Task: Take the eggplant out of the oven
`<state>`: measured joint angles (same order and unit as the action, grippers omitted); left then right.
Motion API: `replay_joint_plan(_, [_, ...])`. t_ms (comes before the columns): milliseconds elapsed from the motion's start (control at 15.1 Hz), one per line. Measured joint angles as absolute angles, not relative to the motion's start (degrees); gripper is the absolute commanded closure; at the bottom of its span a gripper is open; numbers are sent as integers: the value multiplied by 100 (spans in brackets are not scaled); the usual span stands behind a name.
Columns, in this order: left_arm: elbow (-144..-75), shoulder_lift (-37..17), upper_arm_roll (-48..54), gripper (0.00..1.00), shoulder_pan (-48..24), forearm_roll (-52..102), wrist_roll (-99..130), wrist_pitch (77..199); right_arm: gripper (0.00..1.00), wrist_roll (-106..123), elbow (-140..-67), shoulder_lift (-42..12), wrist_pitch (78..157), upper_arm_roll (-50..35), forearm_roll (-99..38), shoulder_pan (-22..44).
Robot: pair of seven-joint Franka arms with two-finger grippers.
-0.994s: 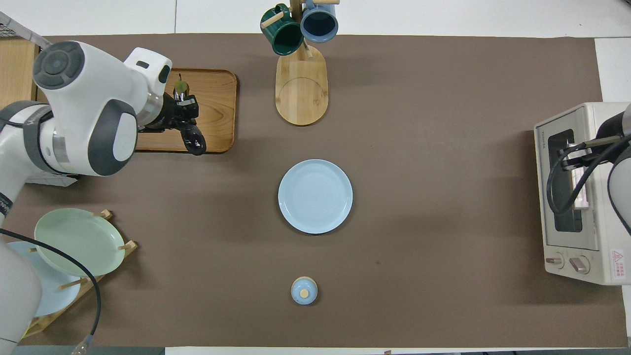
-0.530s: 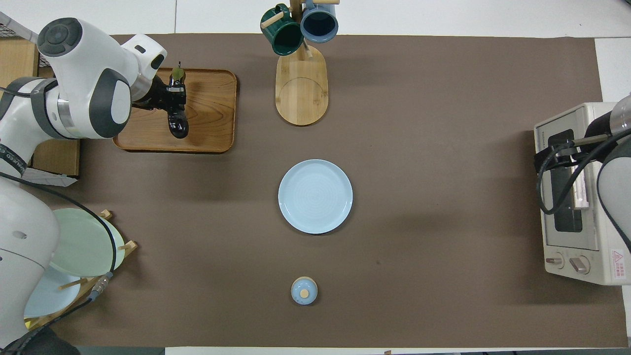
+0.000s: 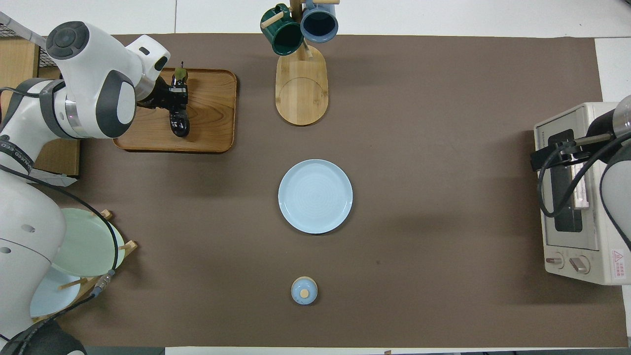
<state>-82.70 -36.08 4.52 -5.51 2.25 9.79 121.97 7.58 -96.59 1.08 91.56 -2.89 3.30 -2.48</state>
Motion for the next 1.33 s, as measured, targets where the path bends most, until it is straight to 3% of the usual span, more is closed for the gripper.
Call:
replay_joint_plan(464, [-8225,-3363,450,0,-537,225,973,11910,0,754,-9652,113,9154,-3,326,137])
replay_joint_plan(1325, [-8454,-1040,435,0,-345,222,973,9559,0,749,-9618,113,9026,68,323,151])
